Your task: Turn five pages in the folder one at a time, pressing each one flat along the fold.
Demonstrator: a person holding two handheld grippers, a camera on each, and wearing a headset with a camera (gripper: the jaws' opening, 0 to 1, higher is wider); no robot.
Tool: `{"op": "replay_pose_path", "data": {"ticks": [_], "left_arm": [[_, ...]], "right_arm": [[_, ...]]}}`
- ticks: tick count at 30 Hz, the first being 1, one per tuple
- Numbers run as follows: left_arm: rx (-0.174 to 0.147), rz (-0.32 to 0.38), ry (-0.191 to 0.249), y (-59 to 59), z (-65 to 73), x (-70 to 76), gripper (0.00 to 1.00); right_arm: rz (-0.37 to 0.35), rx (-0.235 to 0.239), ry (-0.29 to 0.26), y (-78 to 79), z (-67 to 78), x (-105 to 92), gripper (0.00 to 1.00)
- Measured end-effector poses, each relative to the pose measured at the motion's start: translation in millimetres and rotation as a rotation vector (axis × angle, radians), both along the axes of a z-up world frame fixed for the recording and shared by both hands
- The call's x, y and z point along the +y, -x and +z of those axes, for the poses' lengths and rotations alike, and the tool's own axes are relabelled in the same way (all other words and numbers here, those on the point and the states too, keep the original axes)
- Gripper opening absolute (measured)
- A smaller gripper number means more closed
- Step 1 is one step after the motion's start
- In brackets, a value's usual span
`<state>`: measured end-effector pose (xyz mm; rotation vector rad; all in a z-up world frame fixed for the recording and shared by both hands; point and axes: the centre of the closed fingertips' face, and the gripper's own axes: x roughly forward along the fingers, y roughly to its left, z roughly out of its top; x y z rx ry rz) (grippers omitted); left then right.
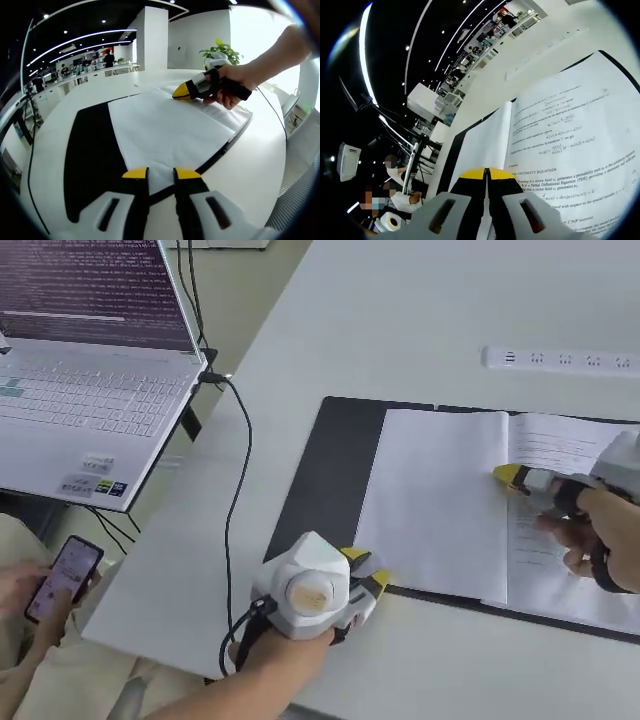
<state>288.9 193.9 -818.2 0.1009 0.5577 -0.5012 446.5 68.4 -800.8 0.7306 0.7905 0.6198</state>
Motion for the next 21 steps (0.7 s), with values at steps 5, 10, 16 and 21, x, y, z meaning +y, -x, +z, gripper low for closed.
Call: {"op": "replay_pose_path", "data": {"ticks": [5, 10, 16, 21], "left_arm": [[-0.004, -0.001, 0.004, 0.2, 0.9, -0.1, 0.18], [-0.01, -0.001, 0.009, -0.2, 1.4, -0.3, 0.18], [-0.018, -0.001, 0.014, -0.7, 0.7, -0.4, 0.18], [-0.027, -0.001, 0.019, -1.0, 0.1, -0.7, 0.18]], "right_arm": [[0.027, 0.013, 0.003, -16.5, -1.0, 4.7, 0.0], [-0.003, 0.015, -0.002, -38.5, -3.7, 2.0, 0.0], [-0.041, 0.019, -0.032, -54.2, -4.0, 1.1, 0.0], [-0.084, 0.021, -0.031, -75.0, -4.2, -1.7, 0.0]]}}
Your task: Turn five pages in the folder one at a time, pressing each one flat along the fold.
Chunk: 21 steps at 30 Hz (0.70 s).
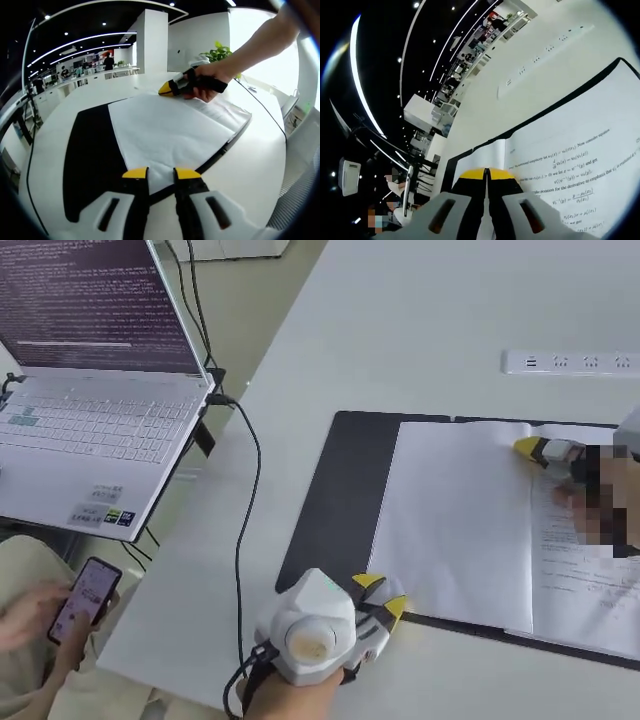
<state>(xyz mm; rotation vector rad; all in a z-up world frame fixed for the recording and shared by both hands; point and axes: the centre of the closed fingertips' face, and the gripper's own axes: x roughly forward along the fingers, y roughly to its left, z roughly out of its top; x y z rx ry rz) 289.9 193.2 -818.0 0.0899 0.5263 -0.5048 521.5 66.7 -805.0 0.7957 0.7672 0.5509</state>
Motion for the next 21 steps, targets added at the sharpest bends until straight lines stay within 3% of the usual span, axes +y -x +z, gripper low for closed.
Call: {"op": "replay_pose_path", "data": {"ticks": [10, 16, 21], "left_arm": [[-0.004, 0.003, -0.001, -0.2, -0.5, -0.7, 0.18], [-0.002, 0.004, 0.0, -0.6, -1.0, -0.7, 0.18], [0.001, 0.008, 0.004, -0.7, -0.8, -0.6, 0.18]], "right_arm": [[-0.042, 0.003, 0.02, -31.3, -2.5, -7.0, 0.0], [-0.032, 0.014, 0.044, -31.2, -3.0, -7.5, 0.0], [0.008, 0.058, 0.03, -15.3, -3.7, -9.3, 0.0]]}}
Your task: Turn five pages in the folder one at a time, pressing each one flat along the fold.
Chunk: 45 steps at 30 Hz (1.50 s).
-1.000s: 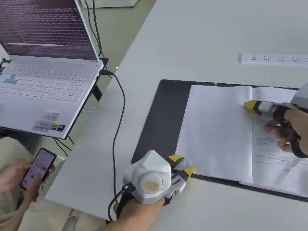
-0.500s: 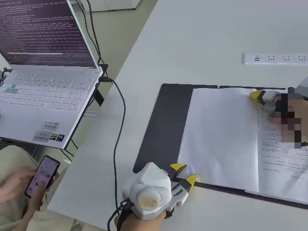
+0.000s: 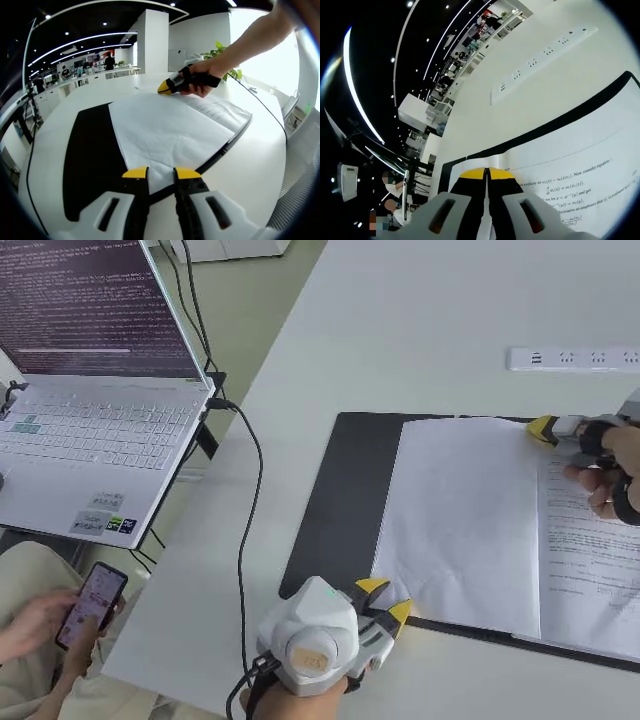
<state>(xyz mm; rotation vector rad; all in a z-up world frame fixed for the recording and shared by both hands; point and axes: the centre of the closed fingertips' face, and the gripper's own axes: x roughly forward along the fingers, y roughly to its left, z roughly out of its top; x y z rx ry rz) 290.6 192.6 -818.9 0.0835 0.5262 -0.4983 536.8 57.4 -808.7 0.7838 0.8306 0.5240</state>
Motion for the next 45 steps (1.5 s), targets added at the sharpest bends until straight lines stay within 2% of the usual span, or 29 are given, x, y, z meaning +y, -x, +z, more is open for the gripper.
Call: {"op": "replay_pose_path", "data": {"ticks": [3, 9, 13, 16, 25, 28, 39, 45], "left_arm": [[0.0, 0.001, 0.002, 0.1, 0.4, -0.1, 0.18], [0.006, 0.004, 0.004, -0.2, -0.2, 0.2, 0.18], [0.009, 0.002, 0.004, -0.1, -0.5, 0.2, 0.18], [0.013, 0.003, 0.002, -0.1, -0.5, 0.0, 0.18], [0.027, 0.005, -0.005, 0.1, -0.4, -0.5, 0.18], [0.029, 0.006, -0.004, 0.2, -0.3, -0.5, 0.18], [0.043, 0.012, -0.005, 0.2, -1.2, 1.1, 0.18], [0.046, 0.008, -0.005, 3.1, -0.1, 1.2, 0.18]], "right_arm": [[0.047, 0.01, -0.006, 14.3, 0.1, 1.7, 0.0], [0.122, 0.062, -0.057, 49.8, 1.4, 6.3, 0.0], [0.146, 0.08, -0.098, 71.6, 4.4, 7.4, 0.0], [0.173, 0.095, -0.109, 87.3, 4.5, 8.8, 0.0], [0.179, 0.108, -0.143, 116.6, 9.7, 8.6, 0.0], [0.237, 0.122, -0.135, 136.8, 8.2, 11.9, 0.0], [0.281, 0.158, -0.154, 183.8, 5.6, 13.9, 0.0], [0.28, 0.174, -0.169, 204.5, 4.1, 12.5, 0.0]]}}
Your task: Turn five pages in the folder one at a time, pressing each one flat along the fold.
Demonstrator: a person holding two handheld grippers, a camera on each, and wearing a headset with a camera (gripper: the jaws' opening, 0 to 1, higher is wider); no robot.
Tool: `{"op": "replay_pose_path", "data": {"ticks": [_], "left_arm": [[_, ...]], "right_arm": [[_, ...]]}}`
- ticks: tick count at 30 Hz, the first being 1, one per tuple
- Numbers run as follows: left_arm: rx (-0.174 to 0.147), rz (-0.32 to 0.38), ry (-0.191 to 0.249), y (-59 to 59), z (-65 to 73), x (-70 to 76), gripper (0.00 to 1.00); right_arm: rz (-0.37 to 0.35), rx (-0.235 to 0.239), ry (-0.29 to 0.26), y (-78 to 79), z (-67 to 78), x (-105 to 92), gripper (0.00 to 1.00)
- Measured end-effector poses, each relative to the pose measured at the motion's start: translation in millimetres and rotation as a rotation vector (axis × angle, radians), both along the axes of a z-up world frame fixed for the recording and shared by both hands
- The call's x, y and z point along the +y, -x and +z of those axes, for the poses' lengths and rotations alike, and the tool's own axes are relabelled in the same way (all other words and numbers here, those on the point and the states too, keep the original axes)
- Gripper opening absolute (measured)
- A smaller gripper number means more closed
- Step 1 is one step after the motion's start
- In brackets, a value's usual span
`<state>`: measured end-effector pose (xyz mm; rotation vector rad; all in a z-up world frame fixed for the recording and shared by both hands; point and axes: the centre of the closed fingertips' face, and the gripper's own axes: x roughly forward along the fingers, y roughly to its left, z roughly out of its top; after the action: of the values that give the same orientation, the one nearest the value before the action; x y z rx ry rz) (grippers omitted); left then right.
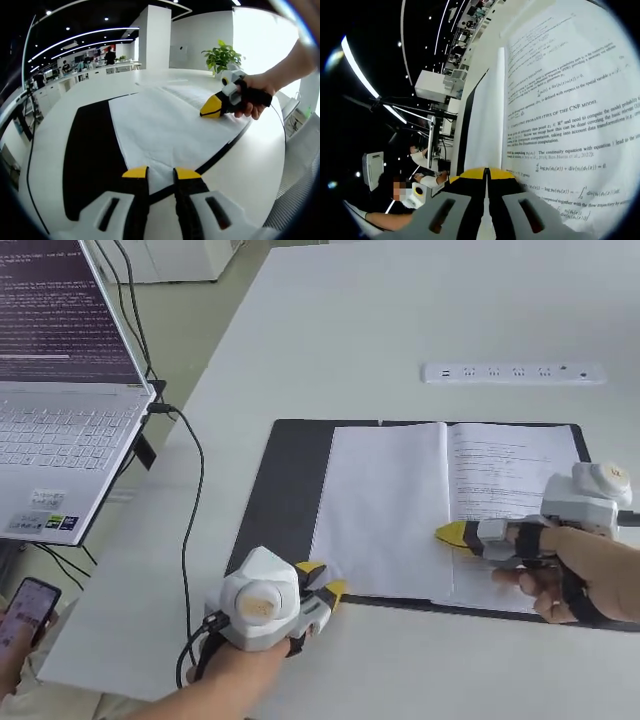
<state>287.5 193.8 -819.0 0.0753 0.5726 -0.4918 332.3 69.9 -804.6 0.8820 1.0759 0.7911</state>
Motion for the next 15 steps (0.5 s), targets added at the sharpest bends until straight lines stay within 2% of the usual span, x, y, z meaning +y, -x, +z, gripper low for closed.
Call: {"op": "replay_pose_path", "data": {"ticks": [7, 15], "left_arm": [[-0.003, 0.0, 0.0, 1.3, -0.3, 0.0, 0.18], [-0.009, -0.006, -0.001, 3.3, 1.7, -1.1, 0.18]], "right_arm": [[0.002, 0.019, -0.023, 31.8, 0.2, -0.9, 0.0], [-0.008, 0.037, -0.039, 54.7, -1.3, -3.0, 0.0]]}}
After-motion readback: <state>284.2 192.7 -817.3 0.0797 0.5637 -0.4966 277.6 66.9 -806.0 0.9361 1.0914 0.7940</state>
